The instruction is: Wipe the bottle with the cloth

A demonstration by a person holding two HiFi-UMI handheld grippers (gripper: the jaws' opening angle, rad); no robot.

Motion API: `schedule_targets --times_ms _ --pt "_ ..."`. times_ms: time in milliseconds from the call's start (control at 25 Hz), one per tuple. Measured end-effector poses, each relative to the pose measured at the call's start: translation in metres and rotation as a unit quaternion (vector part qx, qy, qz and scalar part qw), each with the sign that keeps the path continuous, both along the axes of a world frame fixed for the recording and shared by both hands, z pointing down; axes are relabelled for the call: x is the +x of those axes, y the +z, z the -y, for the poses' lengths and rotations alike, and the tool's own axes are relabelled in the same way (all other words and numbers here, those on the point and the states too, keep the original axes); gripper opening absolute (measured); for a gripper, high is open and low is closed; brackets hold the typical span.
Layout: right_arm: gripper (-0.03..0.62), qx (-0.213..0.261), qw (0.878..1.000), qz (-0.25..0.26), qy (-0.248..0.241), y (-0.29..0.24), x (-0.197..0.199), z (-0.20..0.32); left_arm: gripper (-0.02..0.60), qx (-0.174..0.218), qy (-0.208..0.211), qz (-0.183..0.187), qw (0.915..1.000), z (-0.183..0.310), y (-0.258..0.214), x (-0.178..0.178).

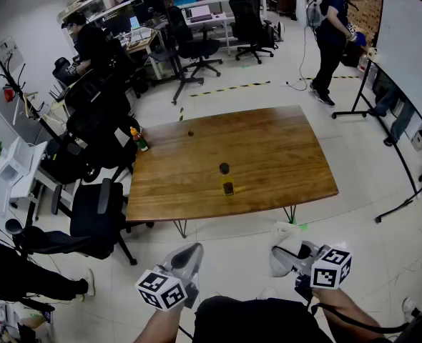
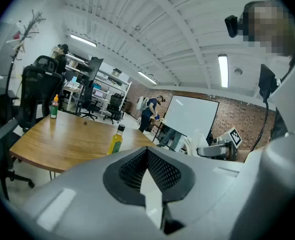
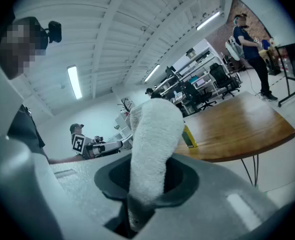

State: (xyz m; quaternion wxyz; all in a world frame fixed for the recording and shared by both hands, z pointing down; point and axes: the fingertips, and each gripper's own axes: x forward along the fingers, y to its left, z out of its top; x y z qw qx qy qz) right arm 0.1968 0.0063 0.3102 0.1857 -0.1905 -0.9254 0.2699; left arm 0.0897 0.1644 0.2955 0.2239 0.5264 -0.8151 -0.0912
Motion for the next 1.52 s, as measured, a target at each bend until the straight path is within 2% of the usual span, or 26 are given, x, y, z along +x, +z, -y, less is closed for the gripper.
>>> schedule_targets --times_ms 280,480,680,920,1000,1200,1280,1400,1520 --pt "0.072 0.007 1.000 -0.002 -0.003 0.007 0.019 0.051 0.012 0.011 -0.024 0.014 0.9996 0.037 -0.003 0.005" --pt "0.071 -0.006 1.000 -0.009 0.000 0.022 0.014 0.069 0.012 -0.014 -0.012 0.042 0.9989 0.051 0.001 0.001" --pt "0.071 -0.021 0.999 0.007 0.024 0.028 -0.016 0.078 0.046 -0.029 0.028 0.091 0.9951 0.073 0.007 -0.037" --pt "0.072 -0.025 0.996 0.022 0.080 0.036 -0.063 0.071 0.091 -0.055 0.127 0.121 0.9829 0.110 0.024 -0.114" --pt "0.071 -0.028 0.993 0.027 0.109 0.039 -0.080 0.066 0.105 -0.058 0.179 0.132 0.9732 0.119 0.031 -0.132" --pt "0.071 -0.040 0.980 0.039 0.190 0.052 -0.123 0.028 0.117 -0.051 0.309 0.173 0.9340 0.127 0.050 -0.165" --pt "0.072 -0.042 0.971 0.036 0.234 0.058 -0.136 0.014 0.121 -0.046 0.356 0.169 0.9181 0.131 0.065 -0.176" --pt "0.071 -0.056 0.952 0.033 0.298 0.069 -0.156 0.008 0.156 -0.032 0.400 0.160 0.9018 0.144 0.082 -0.189" --pt "0.071 -0.069 0.934 0.043 0.349 0.082 -0.178 0.004 0.192 -0.013 0.445 0.159 0.8814 0.155 0.093 -0.192"
